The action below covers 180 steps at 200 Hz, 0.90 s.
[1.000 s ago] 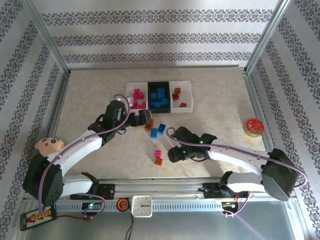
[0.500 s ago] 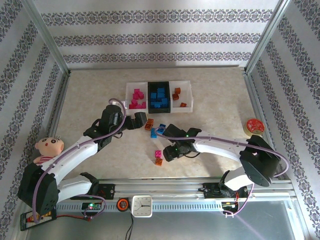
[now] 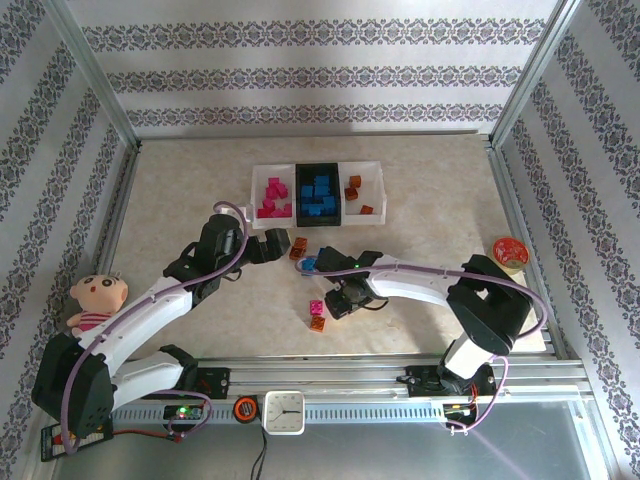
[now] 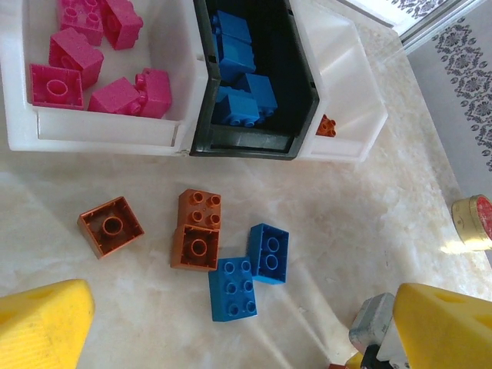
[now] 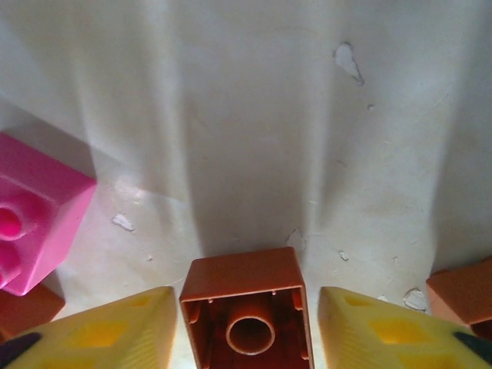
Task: Sort the legos into containers by color
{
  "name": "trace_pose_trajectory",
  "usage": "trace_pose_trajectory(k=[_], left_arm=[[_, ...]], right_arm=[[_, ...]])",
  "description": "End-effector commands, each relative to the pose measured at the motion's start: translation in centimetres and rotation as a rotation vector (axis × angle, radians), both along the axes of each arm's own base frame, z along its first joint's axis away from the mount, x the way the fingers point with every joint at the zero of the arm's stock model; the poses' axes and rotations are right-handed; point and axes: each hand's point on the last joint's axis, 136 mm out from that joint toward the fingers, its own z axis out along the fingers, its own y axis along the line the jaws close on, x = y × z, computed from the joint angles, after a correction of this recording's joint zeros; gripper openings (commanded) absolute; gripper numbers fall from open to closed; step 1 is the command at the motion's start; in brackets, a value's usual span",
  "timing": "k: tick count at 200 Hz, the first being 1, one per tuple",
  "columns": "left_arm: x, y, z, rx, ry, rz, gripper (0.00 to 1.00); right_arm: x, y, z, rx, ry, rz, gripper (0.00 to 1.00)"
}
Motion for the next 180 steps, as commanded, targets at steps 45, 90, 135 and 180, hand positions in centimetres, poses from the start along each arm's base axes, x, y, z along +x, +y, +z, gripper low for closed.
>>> trace_pose_trajectory(k=[45,90,135,180], left_arm=[[-0.5,1.8,-0.3,0.046,0.007,0.047,1.0],[-1.3,2.4,-0.9,0.05,0.003,0.058,1.0],[-2.2,2.7,-1.9,0.05,0.027,0.055,1.0],[-3.2,2.6,-3.2,0.026,0.065,0.041,1.0]], right_arm=[[2.9,0.8,4.9,0.08,-0.146,0.0,0.25],[12.3,0.9,12.7,0.284,-0.337,-0.166,0.23],[23.1,-1.3,13.0,0.263,-0.424,-0.367,0.23],[28.3,-4.6,10.6,0.148,-0.456,-0.504,0.23]])
